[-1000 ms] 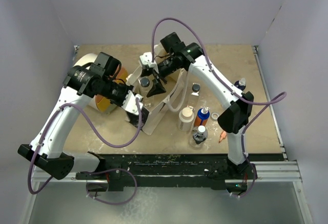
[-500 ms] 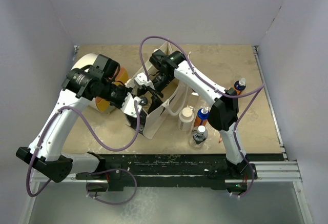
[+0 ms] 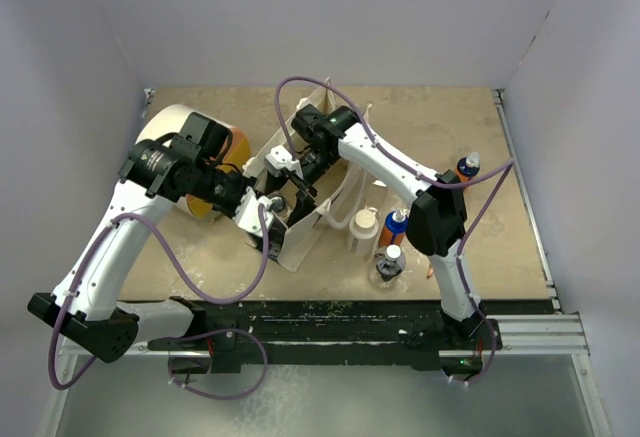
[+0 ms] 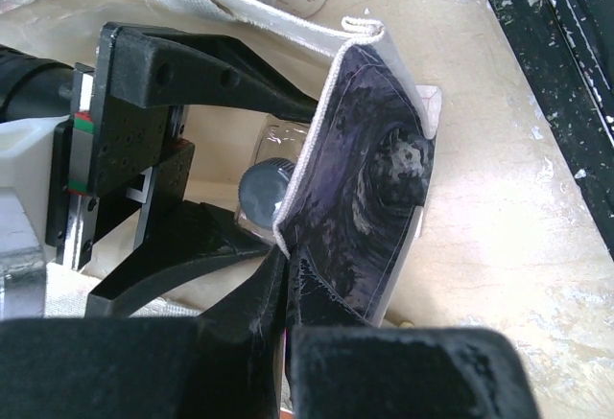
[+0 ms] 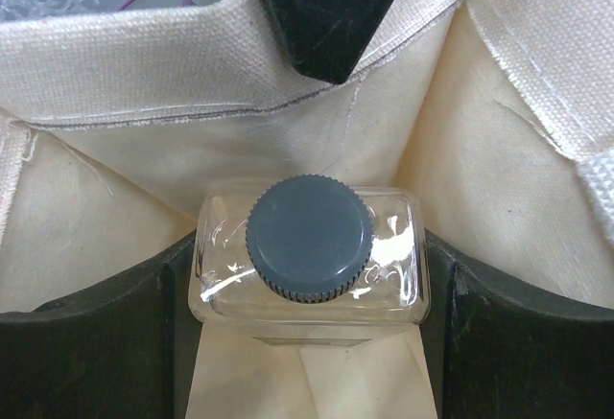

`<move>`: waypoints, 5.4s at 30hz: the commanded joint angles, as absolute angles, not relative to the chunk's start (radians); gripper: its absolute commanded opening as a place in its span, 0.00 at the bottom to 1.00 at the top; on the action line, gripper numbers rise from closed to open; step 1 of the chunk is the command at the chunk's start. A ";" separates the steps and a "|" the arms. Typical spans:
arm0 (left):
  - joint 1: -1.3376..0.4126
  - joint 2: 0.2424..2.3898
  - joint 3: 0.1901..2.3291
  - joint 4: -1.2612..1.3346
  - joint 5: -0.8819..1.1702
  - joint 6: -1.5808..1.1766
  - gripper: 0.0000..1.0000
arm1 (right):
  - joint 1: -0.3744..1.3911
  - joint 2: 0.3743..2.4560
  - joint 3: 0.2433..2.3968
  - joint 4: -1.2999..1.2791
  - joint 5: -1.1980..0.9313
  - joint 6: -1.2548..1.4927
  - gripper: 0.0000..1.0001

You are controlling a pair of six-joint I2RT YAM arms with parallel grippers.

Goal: Place the personal care products into the canvas bag
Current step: Place the care product in the canvas bag, then pick up the care product from the center of the board.

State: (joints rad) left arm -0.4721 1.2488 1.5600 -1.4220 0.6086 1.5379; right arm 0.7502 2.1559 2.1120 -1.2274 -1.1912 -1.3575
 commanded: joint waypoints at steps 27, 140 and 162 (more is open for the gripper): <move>-0.468 1.208 1.477 -1.403 0.607 1.520 0.15 | 0.776 2.053 1.863 -0.906 -1.206 -1.205 0.10; -0.946 1.566 2.061 -1.175 0.346 0.719 0.68 | -0.131 1.061 1.341 -0.570 -0.642 -0.250 0.96; -1.077 1.968 2.047 -1.167 0.275 0.793 0.80 | -0.269 1.011 1.228 -0.461 -0.634 -0.166 0.95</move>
